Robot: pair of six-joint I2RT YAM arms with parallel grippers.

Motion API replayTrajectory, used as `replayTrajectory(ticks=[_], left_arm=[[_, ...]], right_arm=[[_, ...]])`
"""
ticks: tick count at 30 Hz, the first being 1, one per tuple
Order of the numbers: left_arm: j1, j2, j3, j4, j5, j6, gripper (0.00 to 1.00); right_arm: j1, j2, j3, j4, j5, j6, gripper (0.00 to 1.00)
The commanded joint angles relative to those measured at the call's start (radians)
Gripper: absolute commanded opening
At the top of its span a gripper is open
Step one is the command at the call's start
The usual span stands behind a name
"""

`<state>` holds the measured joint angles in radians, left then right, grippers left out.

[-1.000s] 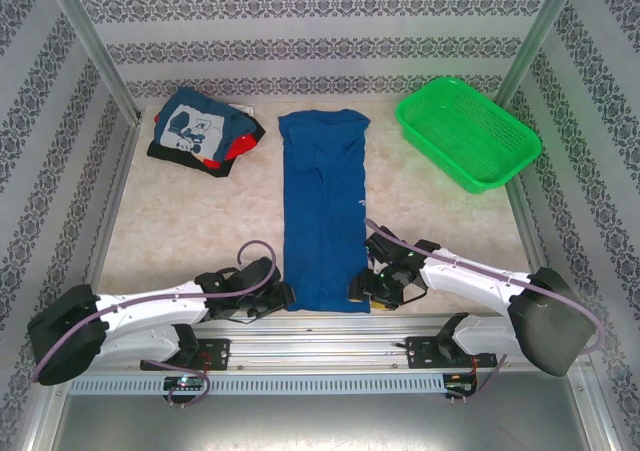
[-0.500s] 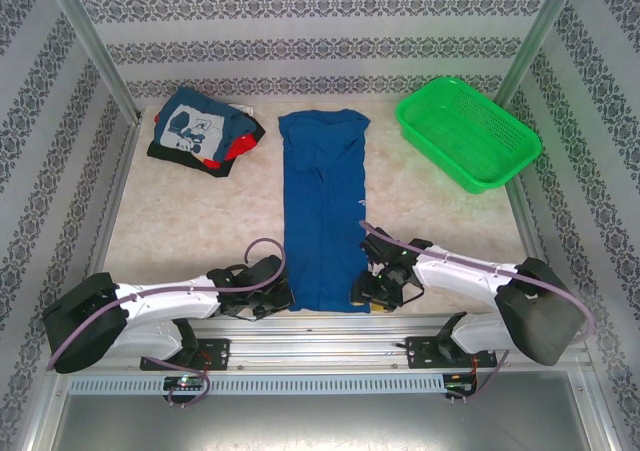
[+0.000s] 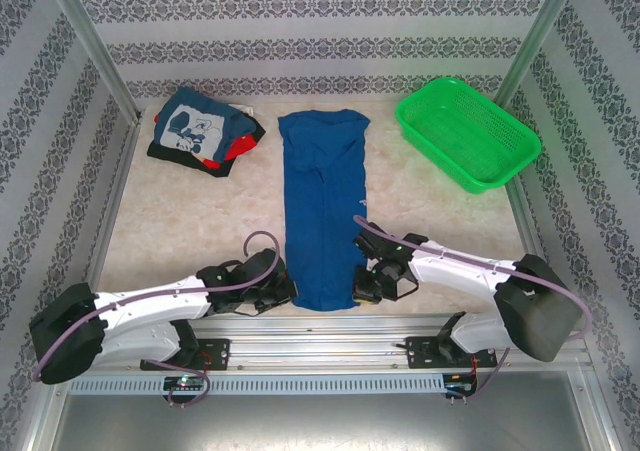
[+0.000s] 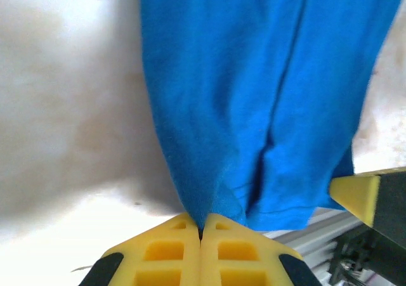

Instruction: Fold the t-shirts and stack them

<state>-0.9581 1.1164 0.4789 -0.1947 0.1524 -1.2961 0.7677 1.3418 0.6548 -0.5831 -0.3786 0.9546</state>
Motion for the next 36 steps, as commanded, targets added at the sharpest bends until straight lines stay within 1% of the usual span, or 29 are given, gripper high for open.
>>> replayTrajectory(ticks=[1,5,8,11,19,24,27,32,36], left_arm=[[0.030,-0.023,0.052,-0.071,-0.012,0.040,0.00],[0.074,-0.049,0.097,-0.127,-0.011,0.067,0.00],[0.136,-0.072,0.117,-0.139,0.011,0.089,0.00],[0.208,-0.055,0.155,-0.136,0.052,0.128,0.00],[0.386,0.117,0.314,-0.088,0.170,0.264,0.00],[0.468,0.227,0.421,-0.097,0.218,0.337,0.00],[0.518,0.286,0.466,-0.077,0.243,0.358,0.00],[0.571,0.386,0.564,-0.089,0.266,0.415,0.00],[0.604,0.452,0.628,-0.079,0.290,0.434,0.00]], right_arm=[[-0.015,-0.021,0.058,-0.027,-0.017,-0.019,0.02],[-0.068,-0.037,0.120,-0.085,-0.027,-0.056,0.02],[-0.127,-0.043,0.171,-0.131,-0.036,-0.105,0.02],[-0.191,-0.019,0.223,-0.148,-0.062,-0.151,0.02],[-0.335,0.146,0.450,-0.236,-0.092,-0.312,0.03],[-0.403,0.256,0.601,-0.286,-0.102,-0.387,0.03],[-0.435,0.317,0.671,-0.303,-0.098,-0.417,0.03],[-0.469,0.417,0.780,-0.320,-0.103,-0.450,0.03],[-0.483,0.483,0.857,-0.332,-0.108,-0.466,0.03]])
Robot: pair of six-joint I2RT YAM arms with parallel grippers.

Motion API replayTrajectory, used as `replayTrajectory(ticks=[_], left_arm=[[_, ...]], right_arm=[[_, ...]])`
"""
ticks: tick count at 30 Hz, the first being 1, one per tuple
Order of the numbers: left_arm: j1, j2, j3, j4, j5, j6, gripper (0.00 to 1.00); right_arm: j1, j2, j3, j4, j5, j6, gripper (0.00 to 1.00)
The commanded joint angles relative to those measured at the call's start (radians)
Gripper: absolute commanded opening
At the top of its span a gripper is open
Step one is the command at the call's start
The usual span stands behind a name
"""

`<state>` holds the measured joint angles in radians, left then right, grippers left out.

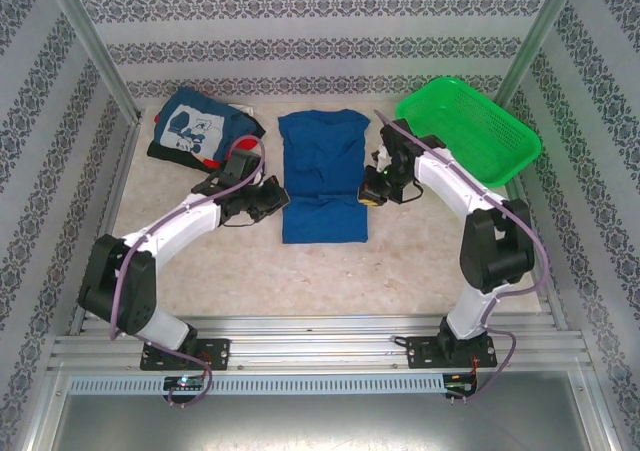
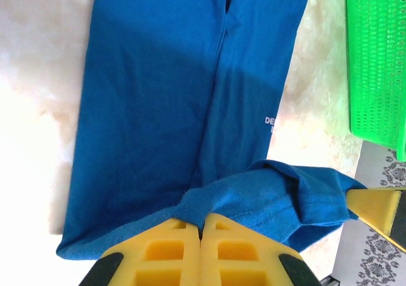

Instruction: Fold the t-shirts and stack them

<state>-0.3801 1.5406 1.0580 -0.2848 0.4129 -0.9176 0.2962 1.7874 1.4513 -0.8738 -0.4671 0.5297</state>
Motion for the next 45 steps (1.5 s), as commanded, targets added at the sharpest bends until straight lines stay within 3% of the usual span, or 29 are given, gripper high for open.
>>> replayTrajectory(ticks=[1,20,45], left_arm=[[0.031,0.046,0.064,0.011,0.036,0.063,0.00],[0.096,0.290,0.236,0.050,0.087,0.114,0.00],[0.114,0.460,0.350,0.081,0.094,0.120,0.00]], right_arm=[[-0.015,0.055,0.076,-0.042,-0.020,-0.043,0.03],[-0.056,0.271,0.271,-0.036,-0.027,-0.057,0.05],[-0.080,0.445,0.429,-0.031,-0.048,-0.040,0.07]])
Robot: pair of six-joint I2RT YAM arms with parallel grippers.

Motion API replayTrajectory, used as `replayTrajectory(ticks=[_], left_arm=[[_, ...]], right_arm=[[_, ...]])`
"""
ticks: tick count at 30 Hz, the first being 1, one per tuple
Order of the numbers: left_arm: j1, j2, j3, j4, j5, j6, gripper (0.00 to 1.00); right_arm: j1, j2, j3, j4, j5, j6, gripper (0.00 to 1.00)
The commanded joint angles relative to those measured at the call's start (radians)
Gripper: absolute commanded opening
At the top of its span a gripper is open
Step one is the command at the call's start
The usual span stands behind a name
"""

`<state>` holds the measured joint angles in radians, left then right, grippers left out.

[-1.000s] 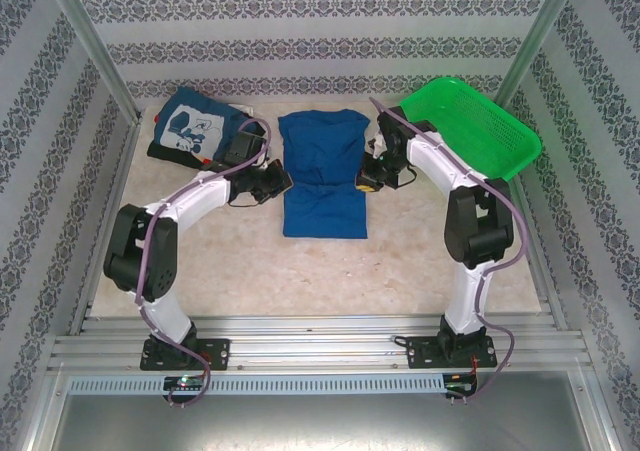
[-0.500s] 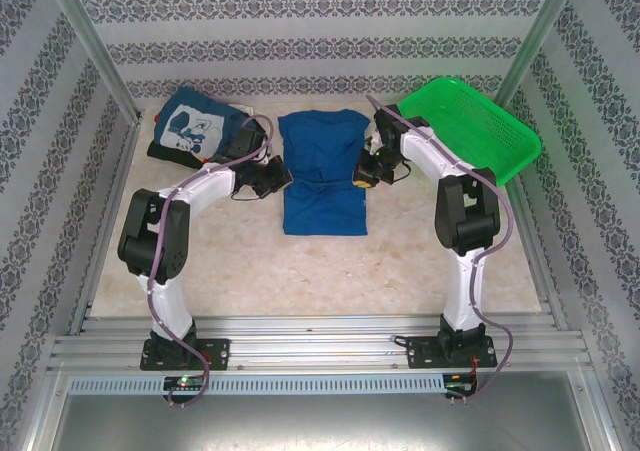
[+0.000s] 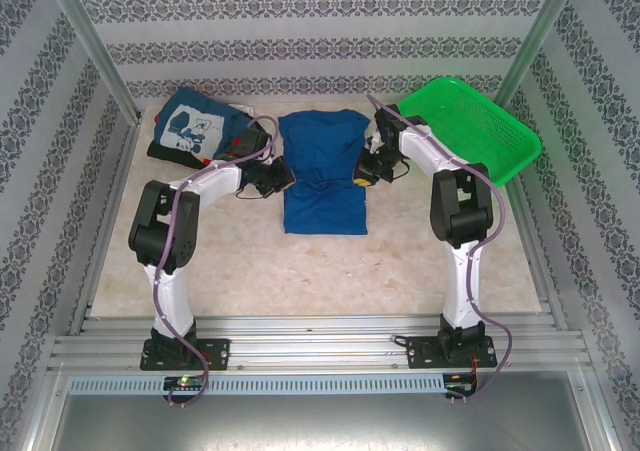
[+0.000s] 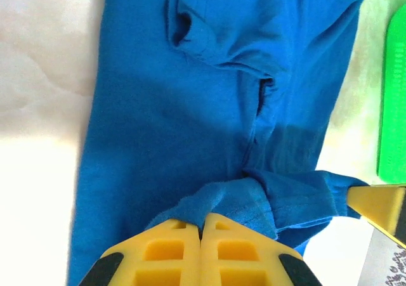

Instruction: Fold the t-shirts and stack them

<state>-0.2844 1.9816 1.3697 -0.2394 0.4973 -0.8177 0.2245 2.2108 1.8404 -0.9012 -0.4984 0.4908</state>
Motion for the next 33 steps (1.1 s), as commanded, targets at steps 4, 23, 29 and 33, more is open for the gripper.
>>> replayTrajectory(ticks=[4,23,29,33], left_arm=[[0.021,0.038,0.058,0.040,0.007,0.018,0.00],[0.052,-0.033,0.208,0.044,0.023,-0.024,0.52],[0.053,-0.146,0.247,-0.143,-0.001,0.124,0.71],[0.044,-0.266,0.114,-0.242,-0.017,0.208,0.74]], right_arm=[[-0.013,0.038,0.061,-0.003,-0.017,0.006,0.08],[-0.061,-0.048,0.169,0.108,-0.026,0.043,0.52],[-0.062,-0.222,0.041,0.104,-0.038,-0.006,0.58],[-0.046,-0.401,-0.219,0.169,-0.024,-0.037,0.67]])
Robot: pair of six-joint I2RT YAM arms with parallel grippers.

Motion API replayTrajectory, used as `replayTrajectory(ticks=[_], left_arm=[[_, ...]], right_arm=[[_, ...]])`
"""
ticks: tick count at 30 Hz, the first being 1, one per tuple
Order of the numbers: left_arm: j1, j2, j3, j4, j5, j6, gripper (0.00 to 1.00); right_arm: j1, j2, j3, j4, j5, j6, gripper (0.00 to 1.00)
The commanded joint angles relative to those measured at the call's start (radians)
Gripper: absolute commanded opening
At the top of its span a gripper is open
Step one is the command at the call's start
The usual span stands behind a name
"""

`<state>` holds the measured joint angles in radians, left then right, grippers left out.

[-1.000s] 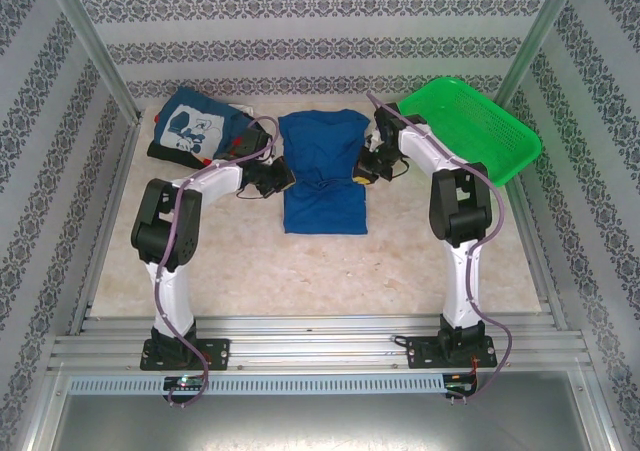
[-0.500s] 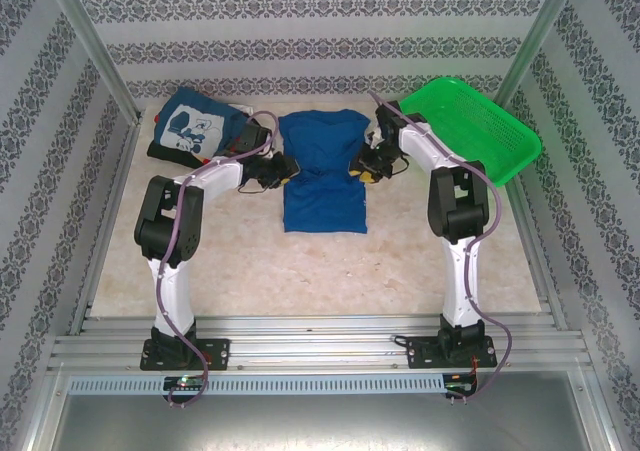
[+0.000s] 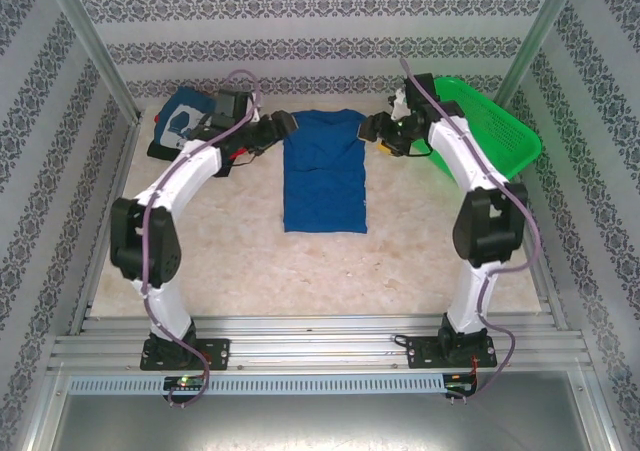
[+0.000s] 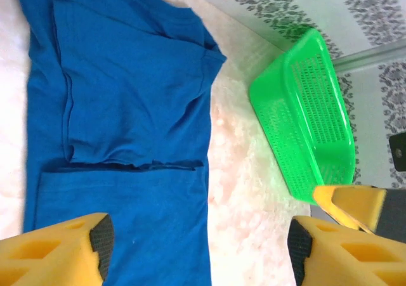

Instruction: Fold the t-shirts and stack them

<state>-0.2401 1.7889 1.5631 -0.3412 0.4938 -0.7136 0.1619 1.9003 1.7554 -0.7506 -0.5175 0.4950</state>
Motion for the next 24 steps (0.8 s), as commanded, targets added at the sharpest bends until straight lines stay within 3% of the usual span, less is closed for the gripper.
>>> replayTrajectory(ticks=[1,7,13,24], left_arm=[[-0.007,-0.109,-0.123,-0.147,-0.018,0.117,0.74],[-0.065,-0.324,-0.434,-0.165,-0.018,0.134,0.75],[-0.096,-0.416,-0.740,0.060,0.043,-0.056,0.73],[-0.157,-0.209,-0.761,0.346,0.025,-0.233,0.70]], right_arm=[[0.020,-0.126,-0.187,0.020,0.005,-0.053,0.68],[0.081,-0.319,-0.542,0.072,0.006,-0.043,0.71],[0.136,-0.394,-0.840,0.254,-0.024,0.079,0.71],[0.155,-0.254,-0.844,0.367,-0.015,0.120,0.69]])
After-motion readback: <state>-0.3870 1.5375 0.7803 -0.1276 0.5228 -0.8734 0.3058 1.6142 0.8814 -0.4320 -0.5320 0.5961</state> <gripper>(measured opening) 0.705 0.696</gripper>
